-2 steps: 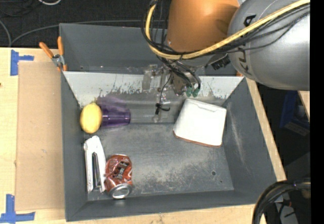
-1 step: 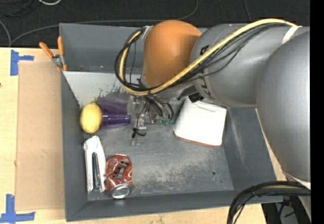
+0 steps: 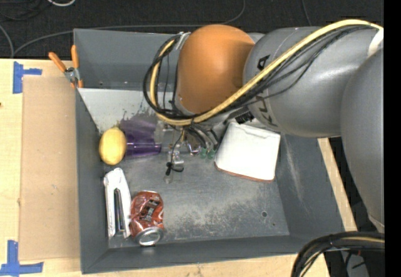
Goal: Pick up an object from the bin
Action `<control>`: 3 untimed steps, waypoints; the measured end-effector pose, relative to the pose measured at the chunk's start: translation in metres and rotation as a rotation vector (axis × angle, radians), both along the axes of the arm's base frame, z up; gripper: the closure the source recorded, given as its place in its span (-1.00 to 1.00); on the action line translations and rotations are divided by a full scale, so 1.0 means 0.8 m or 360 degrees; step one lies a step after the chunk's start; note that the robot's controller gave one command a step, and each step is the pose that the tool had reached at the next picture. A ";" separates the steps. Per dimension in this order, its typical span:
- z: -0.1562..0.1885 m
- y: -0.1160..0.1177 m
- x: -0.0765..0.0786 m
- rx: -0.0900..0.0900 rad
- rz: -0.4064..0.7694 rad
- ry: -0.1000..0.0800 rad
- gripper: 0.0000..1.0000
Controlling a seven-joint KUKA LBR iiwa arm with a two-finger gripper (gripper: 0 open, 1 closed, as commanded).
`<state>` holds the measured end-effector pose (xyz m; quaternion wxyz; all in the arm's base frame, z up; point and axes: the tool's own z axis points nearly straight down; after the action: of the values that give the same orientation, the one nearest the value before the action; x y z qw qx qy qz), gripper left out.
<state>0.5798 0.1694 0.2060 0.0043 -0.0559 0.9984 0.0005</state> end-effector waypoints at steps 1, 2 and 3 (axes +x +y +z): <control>-0.118 -0.012 -0.017 -0.0006 0.0049 0.0038 -1.00; -0.073 0.026 -0.064 0.0003 -0.0013 -0.0004 -1.00; -0.156 0.051 -0.095 0.0000 0.0101 0.0015 -1.00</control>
Offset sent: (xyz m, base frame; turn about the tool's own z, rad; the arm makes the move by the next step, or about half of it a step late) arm -0.0541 0.0244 -0.0532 0.0112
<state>0.5040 0.2105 0.0815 -0.0004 -0.0874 0.9962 0.0008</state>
